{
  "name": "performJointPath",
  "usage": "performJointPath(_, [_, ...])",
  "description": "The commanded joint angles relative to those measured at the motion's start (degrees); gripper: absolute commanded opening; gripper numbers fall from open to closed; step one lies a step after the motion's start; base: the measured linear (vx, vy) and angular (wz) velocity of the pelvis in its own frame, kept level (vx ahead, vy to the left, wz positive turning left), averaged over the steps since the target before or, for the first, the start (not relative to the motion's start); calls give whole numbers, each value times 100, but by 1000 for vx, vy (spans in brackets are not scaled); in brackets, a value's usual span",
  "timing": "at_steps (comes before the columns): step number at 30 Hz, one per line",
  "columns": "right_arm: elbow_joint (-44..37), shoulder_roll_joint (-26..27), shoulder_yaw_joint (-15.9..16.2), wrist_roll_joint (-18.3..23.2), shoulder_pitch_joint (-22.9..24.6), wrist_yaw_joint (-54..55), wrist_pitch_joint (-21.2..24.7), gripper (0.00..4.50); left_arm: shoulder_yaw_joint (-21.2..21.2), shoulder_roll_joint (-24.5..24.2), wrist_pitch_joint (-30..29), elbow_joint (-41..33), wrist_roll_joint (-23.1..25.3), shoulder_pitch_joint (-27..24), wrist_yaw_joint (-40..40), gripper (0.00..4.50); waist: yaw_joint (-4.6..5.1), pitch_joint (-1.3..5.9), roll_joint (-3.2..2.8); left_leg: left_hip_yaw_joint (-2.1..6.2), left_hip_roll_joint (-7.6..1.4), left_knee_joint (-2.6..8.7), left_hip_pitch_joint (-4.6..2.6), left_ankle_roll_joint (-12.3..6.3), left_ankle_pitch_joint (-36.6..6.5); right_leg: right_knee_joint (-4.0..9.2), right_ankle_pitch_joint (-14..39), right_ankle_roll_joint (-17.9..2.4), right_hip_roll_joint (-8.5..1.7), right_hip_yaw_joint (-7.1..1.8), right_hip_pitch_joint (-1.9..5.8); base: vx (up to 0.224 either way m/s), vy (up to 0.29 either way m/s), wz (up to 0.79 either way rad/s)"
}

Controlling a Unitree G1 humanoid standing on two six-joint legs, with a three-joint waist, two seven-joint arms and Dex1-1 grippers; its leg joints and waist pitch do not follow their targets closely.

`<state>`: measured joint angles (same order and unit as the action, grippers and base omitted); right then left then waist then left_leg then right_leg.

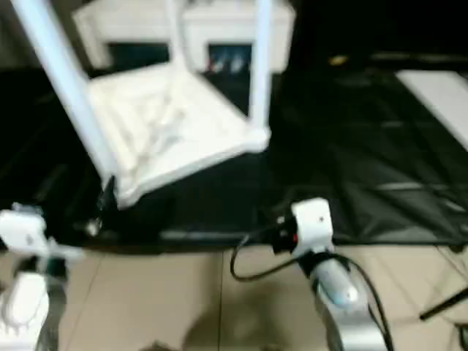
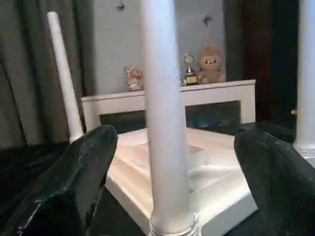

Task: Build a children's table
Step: Rotate table base

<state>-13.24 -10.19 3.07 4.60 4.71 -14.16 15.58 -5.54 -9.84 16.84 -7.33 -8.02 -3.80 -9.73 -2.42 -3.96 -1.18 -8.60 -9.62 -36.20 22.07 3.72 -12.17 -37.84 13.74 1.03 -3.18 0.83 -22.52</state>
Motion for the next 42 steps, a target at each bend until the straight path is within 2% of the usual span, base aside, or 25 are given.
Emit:
performJointPath(1, [-23, 9, -30, 22, -19, 0, 23, 388, 147, -82, -381, 84, -3, 311, -23, 436, 77, 183, -7, 147, -282, 635, -165, 366, -2670, 709, 2253, -685, -325, -226, 7, -57, 23, 5])
performJointPath(2, [-23, 9, -30, 22, -19, 0, 23, 388, 147, -82, -381, 84, -3, 311, -23, 436, 70, 177, -28, 159, -281, 648, -183, 392, -2758, 724, 2363, -629, -339, -227, -3, 0, 0, 0])
performJointPath(4, [-10, 29, -22, 28, -40, 12, 22, 388, 154, -106, -678, 169, 83, 520, 28, 436, 117, 245, 32, 183, -270, 687, -94, 325, -2378, 709, 1992, -547, -373, -217, 131, 0, 0, 0])
performJointPath(5, [10, 42, -13, 36, -63, 22, 20, 388, 144, -75, -752, 255, 49, 667, 15, 436, 121, 259, 52, 171, -275, 689, -64, 263, -2077, 702, 1650, -587, -377, -215, 148, 0, 0, 0])
performJointPath(6, [36, 55, 4, 34, -93, 19, 14, 388, 140, -48, -1021, 382, 46, 834, 57, 436, 127, 267, 77, 161, -272, 689, -62, 227, -2022, 703, 1652, -585, -373, -209, 150, 0, 0, 0])
performJointPath(7, [36, 55, 4, 34, -93, 19, 14, 388, 140, -48, -1021, 382, 46, 834, 57, 436, 117, 276, 31, 146, -257, 672, -103, 244, -2044, 719, 1767, -614, -380, -214, 112, 0, 0, 0])
performJointPath(9, [82, 76, 43, 32, -159, 2, 9, 388, 126, -43, -1436, 709, 164, 1150, 210, 436, 122, 299, 88, 133, -259, 655, -78, 231, -1918, 728, 1665, -644, -396, -230, 131, 0, 0, 0])
performJointPath(10, [88, 78, 52, 31, -173, -3, 10, 388, 128, -58, -1517, 780, 223, 1208, 253, 436, 119, 302, 79, 124, -258, 649, -92, 219, -1890, 729, 1602, -646, -384, -234, 111, 0, 0, 0])
performJointPath(12, [103, 77, 92, 18, -231, -36, 3, 388, 32, -45, -1669, 1035, 332, 1435, 564, 436, 130, 326, 87, 119, -262, 637, -65, 172, -1692, 701, 1269, -705, -381, -232, 152, 0, 0, 0])
performJointPath(16, [84, 56, 144, 25, -289, -117, 4, 388, -98, 3, -1910, 1233, 368, 1657, 888, 436, 86, 404, 50, 95, -269, 576, -69, 45, -991, 613, 138, -954, -377, -216, 214, 16, -1, -1])
performJointPath(18, [-31, -42, 187, 281, -258, -486, 51, 388, -132, 46, -1976, 1197, 391, 1696, 966, 436, 69, 427, 36, 98, -280, 554, -67, -53, -802, 561, -426, -1083, -374, -200, 268, 0, 0, 0])
performJointPath(21, [-218, -182, 213, 704, -195, -998, 214, 388, -147, 101, -2016, 1143, 390, 1696, 992, 436, 50, 435, 2, 93, -285, 543, -80, -188, -720, 543, -700, -1196, -377, -192, 281, 0, 0, 0])
performJointPath(22, [-385, -404, 271, 928, -152, -1414, 323, 388, -157, 159, -1999, 1091, 369, 1678, 1020, 436, 38, 429, -22, 96, -302, 547, -87, -212, -770, 552, -682, -1224, -383, -190, 275, 0, 0, 0])
performJointPath(24, [-555, -704, 319, 1162, -121, -1897, 450, 388, -140, 226, -1980, 1069, 319, 1690, 1006, 436, 19, 419, 11, 96, -325, 557, -104, -268, -892, 575, -612, -1232, -386, -186, 301, 0, 0, 0])
performJointPath(26, [-593, -796, 315, 1244, -122, -2035, 502, 388, -120, 249, -1976, 1094, 278, 1725, 967, 436, 25, 397, 22, 89, -326, 579, -96, -259, -1114, 611, -217, -1257, -409, -195, 285, 0, 0, 0])
performJointPath(27, [-676, -1049, 273, 1486, -156, -2405, 671, 388, 10, 325, -1994, 1259, 40, 1942, 656, 436, 32, 388, 66, 84, -319, 585, -97, -248, -1219, 640, 41, -1254, -407, -194, 288, 0, 0, 0])
performJointPath(28, [-713, -1151, 249, 1619, -174, -2580, 779, 388, 119, 345, -2002, 1363, -44, 2077, 434, 436, -8, 386, 64, 68, -316, 572, -137, -247, -1288, 668, 302, -1249, -418, -211, 259, 0, 0, 0])
performJointPath(31, [-698, -1286, 261, 1657, -245, -2742, 878, 388, 477, 343, -2161, 1651, -93, 2392, -165, 436, -20, 369, 98, 66, -318, 589, -98, -201, -1308, 674, 615, -1178, -418, -205, 254, 0, 0, 0])
performJointPath(33, [-666, -1325, 271, 1634, -283, -2766, 882, 388, 603, 343, -2216, 1763, -60, 2508, -346, 436, -54, 370, 86, 57, -308, 584, -143, -164, -1339, 713, 918, -1065, -420, -214, 195, 0, 0, 0])
performJointPath(34, [-554, -1353, 295, 1511, -373, -2702, 815, 388, 921, 374, -2330, 2122, 49, 2815, -806, 436, -66, 357, 95, 55, -317, 603, -125, -119, -1347, 720, 1037, -1023, -427, -213, 193, 0, 0, 0])
performJointPath(35, [-508, -1353, 300, 1474, -408, -2659, 800, 388, 1034, 405, -2355, 2320, 141, 2972, -921, 436, -88, 367, 119, 35, -311, 591, -161, -83, -1410, 743, 1211, -962, -422, -218, 153, 0, 0, 0])
performJointPath(36, [-485, -1351, 303, 1456, -424, -2637, 795, 388, 1089, 422, -2367, 2423, 190, 3053, -971, 436, -109, 371, 108, 29, -316, 591, -176, -54, -1417, 744, 1259, -938, -434, -226, 144, 0, 0, 0])
performJointPath(39, [-392, -1329, 304, 1338, -491, -2515, 767, 388, 1227, 533, -2328, 2897, 383, 3416, -1035, 436, -94, 394, 121, 27, -320, 605, -110, -36, -1210, 708, 920, -965, -439, -203, 198, 0, 0, 0])
performJointPath(41, [-344, -1316, 340, 1234, -498, -2370, 776, 388, 1327, 790, -1978, 3839, 672, 4095, -828, 436, -62, 404, 159, 9, -292, 586, -83, -113, -1070, 718, 672, -977, -422, -195, 216, 0, 0, 0])
performJointPath(42, [-347, -1279, 348, 1205, -475, -2283, 809, 388, 1363, 902, -1742, 4291, 795, 4412, -694, 436, -83, 436, 137, 12, -279, 554, -112, -173, -965, 717, 494, -978, -430, -204, 219, 0, 0, 0])
